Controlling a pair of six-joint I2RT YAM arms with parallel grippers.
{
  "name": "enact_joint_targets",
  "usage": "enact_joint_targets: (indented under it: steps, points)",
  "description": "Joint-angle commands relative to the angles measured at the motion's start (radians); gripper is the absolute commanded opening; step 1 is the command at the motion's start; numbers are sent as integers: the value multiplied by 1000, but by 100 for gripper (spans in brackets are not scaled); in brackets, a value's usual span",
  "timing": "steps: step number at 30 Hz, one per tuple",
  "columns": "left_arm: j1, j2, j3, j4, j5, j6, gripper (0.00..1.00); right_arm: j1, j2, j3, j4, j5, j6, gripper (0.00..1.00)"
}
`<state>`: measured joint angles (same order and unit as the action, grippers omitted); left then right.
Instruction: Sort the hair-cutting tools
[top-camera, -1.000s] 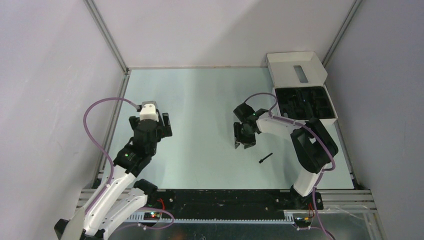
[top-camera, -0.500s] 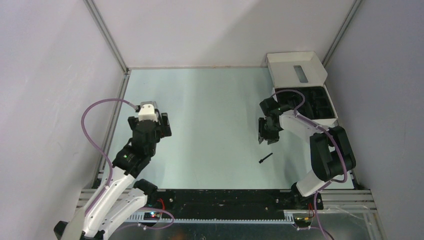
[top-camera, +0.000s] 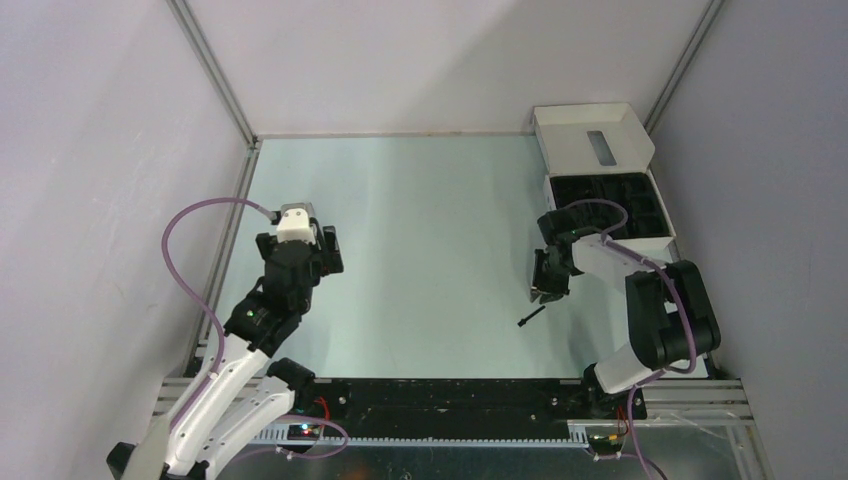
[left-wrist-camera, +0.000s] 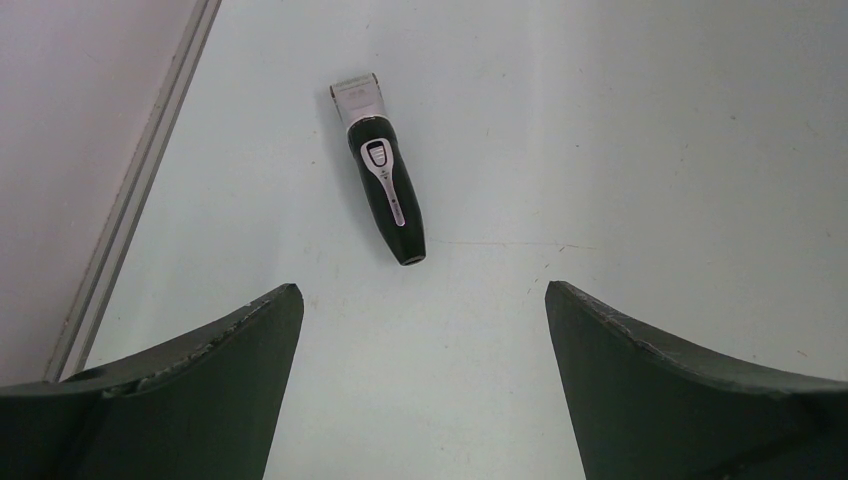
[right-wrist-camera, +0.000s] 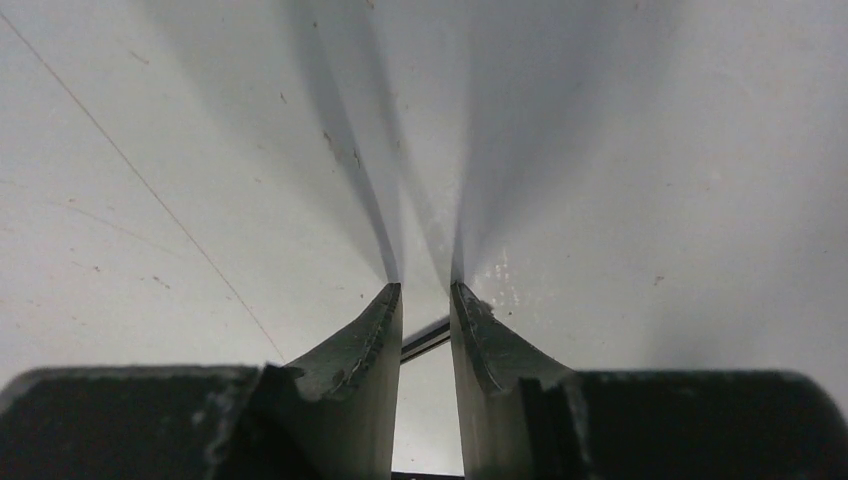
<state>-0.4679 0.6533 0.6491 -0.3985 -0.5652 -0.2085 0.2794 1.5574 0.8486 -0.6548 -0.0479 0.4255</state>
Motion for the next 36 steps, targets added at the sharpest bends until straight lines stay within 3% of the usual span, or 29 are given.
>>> enact_joint_targets:
  steps: [1, 15, 21, 27, 36]
  points:
    - [-12, -9, 25, 31, -8, 14, 98, 6, -14, -107, 9, -45, 61, 28]
    - [-28, -12, 23, 40, -16, 26, 98, 82, -235, -185, -75, -40, 148, 32]
    - [-30, -13, 24, 43, -17, 27, 98, 141, -331, -141, -109, -38, 105, 43]
    - [-29, -17, 26, 46, -17, 30, 98, 199, -241, -44, -219, 86, 77, 48]
    - [-29, -32, 23, 42, -35, 40, 98, 213, -112, -36, -196, 92, 66, 49]
